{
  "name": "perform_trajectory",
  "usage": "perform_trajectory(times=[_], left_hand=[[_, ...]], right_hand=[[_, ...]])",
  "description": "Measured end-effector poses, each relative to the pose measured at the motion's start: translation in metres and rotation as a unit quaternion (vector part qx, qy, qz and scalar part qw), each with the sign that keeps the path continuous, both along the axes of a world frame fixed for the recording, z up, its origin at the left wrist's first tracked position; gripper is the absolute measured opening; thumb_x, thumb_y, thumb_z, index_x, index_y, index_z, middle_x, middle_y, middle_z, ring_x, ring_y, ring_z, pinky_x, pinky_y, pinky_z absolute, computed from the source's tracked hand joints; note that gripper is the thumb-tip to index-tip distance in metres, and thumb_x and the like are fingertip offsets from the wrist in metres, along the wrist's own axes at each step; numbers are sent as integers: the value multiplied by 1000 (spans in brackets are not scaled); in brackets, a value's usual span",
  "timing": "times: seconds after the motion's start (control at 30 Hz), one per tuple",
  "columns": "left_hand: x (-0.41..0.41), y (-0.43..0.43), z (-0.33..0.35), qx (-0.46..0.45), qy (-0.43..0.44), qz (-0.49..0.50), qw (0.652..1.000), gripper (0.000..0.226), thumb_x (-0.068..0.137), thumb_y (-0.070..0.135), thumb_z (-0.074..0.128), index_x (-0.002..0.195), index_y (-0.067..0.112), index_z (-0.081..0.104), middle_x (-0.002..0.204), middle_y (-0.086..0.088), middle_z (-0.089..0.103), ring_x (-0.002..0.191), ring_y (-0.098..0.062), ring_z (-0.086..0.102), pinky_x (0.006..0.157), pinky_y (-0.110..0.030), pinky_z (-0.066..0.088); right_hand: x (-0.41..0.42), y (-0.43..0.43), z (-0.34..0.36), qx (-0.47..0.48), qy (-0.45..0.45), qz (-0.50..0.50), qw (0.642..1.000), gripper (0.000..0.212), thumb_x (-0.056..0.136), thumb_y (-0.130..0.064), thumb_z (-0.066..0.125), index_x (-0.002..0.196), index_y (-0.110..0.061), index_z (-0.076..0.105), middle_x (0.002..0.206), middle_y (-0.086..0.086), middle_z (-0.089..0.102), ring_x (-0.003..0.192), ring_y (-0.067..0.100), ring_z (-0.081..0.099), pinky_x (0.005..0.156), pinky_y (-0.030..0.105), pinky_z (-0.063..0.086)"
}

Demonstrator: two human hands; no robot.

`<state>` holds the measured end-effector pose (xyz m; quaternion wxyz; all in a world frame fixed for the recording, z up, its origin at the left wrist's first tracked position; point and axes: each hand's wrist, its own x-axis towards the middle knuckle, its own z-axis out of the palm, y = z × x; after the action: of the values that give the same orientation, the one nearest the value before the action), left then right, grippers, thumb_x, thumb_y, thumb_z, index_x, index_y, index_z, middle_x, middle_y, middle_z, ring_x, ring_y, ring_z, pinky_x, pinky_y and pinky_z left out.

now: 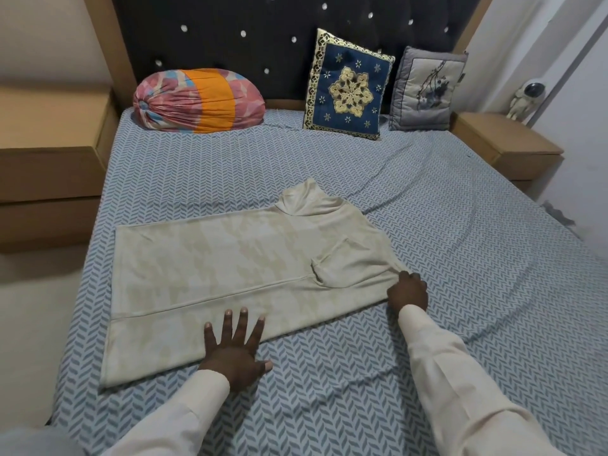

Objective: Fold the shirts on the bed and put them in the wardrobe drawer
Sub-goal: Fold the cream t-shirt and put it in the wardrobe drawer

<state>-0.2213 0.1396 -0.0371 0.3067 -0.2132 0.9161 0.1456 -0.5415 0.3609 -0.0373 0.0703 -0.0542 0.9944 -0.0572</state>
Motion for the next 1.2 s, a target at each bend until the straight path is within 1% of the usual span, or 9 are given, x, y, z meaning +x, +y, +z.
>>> perform_trajectory(times=[0.07, 0.13, 0.23, 0.37, 0.43, 0.53, 0.87, 1.03, 1.2], left_hand=[[3, -7, 5, 2, 32, -6, 999, 92, 78, 86, 9, 150, 36, -20, 152, 2, -35, 143, -31, -30, 112, -61, -13], [10, -19, 12, -3, 125, 22, 992, 101, 68, 85, -12, 155, 36, 5, 163, 1, -4, 150, -29, 1, 115, -55, 8], [34, -51, 2, -53, 173, 102, 978, 84, 92, 69, 1, 145, 21, 44, 149, -14, 43, 134, -37, 43, 104, -54, 31], [67, -74, -25, -106, 202, 183, 956, 75, 95, 65, 12, 148, 20, 39, 154, -13, 36, 142, -39, 28, 113, -58, 11], [66, -77, -25, -132, 215, 227, 941, 75, 94, 64, 12, 147, 20, 41, 152, -15, 38, 141, -41, 28, 114, -58, 9], [56, -96, -23, -147, 205, 274, 928, 77, 94, 64, 9, 145, 19, 46, 148, -19, 43, 139, -42, 33, 114, -61, 10], [17, -211, -25, -172, 200, 215, 940, 77, 94, 62, 11, 138, 16, 54, 142, -23, 48, 135, -42, 40, 114, -58, 15], [-3, -276, -16, -209, 190, 190, 940, 64, 99, 55, 14, 154, 23, 20, 161, -12, 18, 148, -32, 13, 117, -49, 4], [-18, -328, -12, -252, 207, 131, 936, 53, 101, 43, 33, 150, 22, 28, 153, -7, 32, 131, -33, 34, 103, -45, 28]], right_hand=[[8, -18, 9, 19, 16, -8, 1000, 44, 88, -21, 52, 130, -7, 47, 133, 17, 45, 123, 37, 42, 101, 43, 37], [16, -34, 7, 3, 56, 26, 998, 42, 88, -19, 51, 128, -8, 47, 131, 18, 47, 120, 38, 43, 99, 45, 36], [27, -57, -1, 9, -7, 96, 995, 47, 94, -30, 45, 139, -16, 39, 141, 14, 41, 127, 36, 39, 103, 46, 34], [30, -83, 0, 53, 36, 25, 998, 46, 90, -29, 48, 133, -15, 43, 137, 12, 44, 125, 34, 39, 102, 47, 31], [31, -104, 0, 6, 101, 84, 991, 42, 87, -24, 53, 127, -11, 50, 129, 16, 51, 118, 37, 44, 97, 47, 34], [30, -151, -1, -36, 71, 197, 977, 43, 93, -25, 52, 134, -15, 51, 134, 15, 50, 121, 39, 42, 98, 45, 38], [-10, -283, -3, 30, -11, 298, 954, 39, 94, -14, 45, 133, -11, 44, 133, 18, 46, 122, 38, 41, 100, 44, 38], [-26, -329, 6, 96, -12, 325, 941, 57, 96, -22, 41, 149, -37, 26, 131, 15, 45, 119, 37, 47, 95, 48, 44], [-43, -350, 6, 116, 8, 329, 937, 32, 100, -38, 36, 129, -36, 46, 120, 18, 51, 106, 39, 59, 92, 43, 44]])
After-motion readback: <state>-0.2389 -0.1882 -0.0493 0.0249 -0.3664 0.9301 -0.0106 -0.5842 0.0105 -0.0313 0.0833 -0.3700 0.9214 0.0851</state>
